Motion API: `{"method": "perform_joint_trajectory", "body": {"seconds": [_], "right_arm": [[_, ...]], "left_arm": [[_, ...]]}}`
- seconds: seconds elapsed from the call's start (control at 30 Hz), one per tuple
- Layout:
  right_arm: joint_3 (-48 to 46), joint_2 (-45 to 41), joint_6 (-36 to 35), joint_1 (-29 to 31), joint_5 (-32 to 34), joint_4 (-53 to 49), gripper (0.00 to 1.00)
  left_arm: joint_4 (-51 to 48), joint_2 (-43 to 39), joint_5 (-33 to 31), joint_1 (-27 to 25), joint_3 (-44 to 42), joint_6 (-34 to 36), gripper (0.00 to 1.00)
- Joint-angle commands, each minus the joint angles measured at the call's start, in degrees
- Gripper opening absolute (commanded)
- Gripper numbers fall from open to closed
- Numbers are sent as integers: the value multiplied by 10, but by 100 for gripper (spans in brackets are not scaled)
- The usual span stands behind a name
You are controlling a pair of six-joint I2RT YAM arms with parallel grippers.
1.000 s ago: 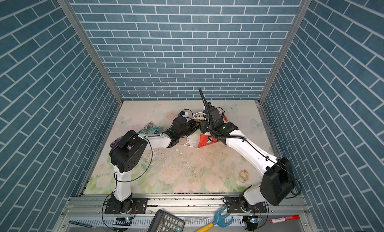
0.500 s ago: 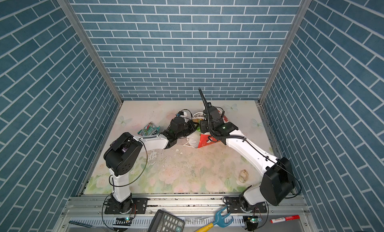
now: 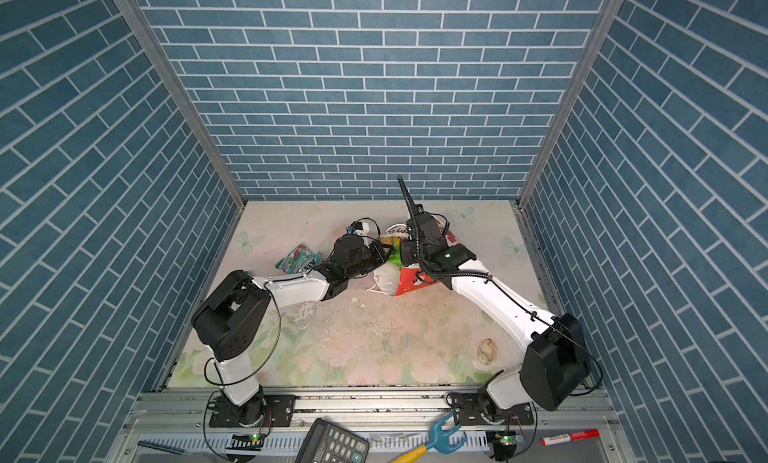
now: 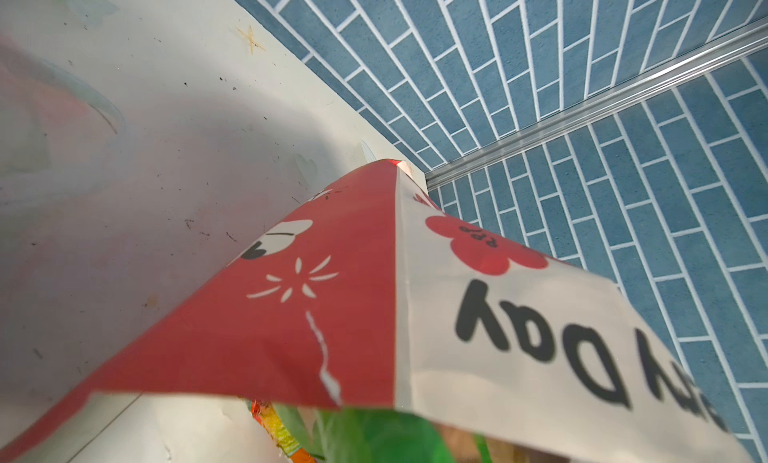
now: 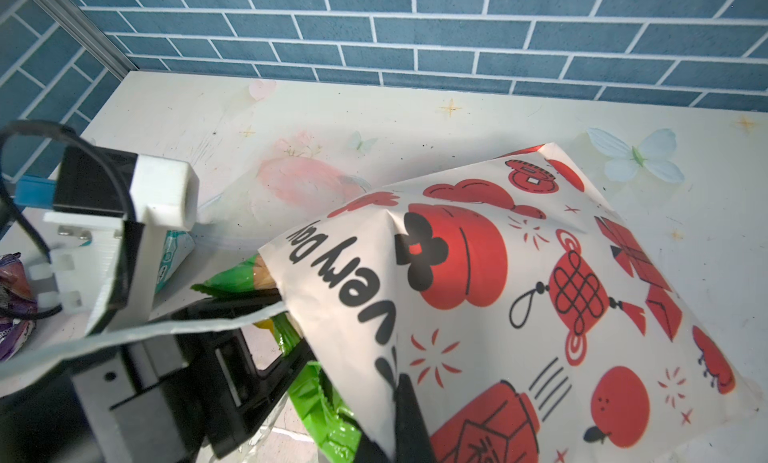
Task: Take the snacks out of the paper bag
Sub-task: 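Grasp the green chips bag at the opening with the left gripper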
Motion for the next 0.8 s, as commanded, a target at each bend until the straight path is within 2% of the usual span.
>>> {"method": "perform_joint_trajectory", "body": {"seconds": [0.0, 0.77], "right_arm": [[-5, 0, 19, 1, 12, 16, 0], [-3, 9, 30, 1, 2, 14, 0]], "left_arm": [[3, -22, -11, 0, -9, 17, 0], [-22, -55, -21, -14, -6, 59, 0]]}}
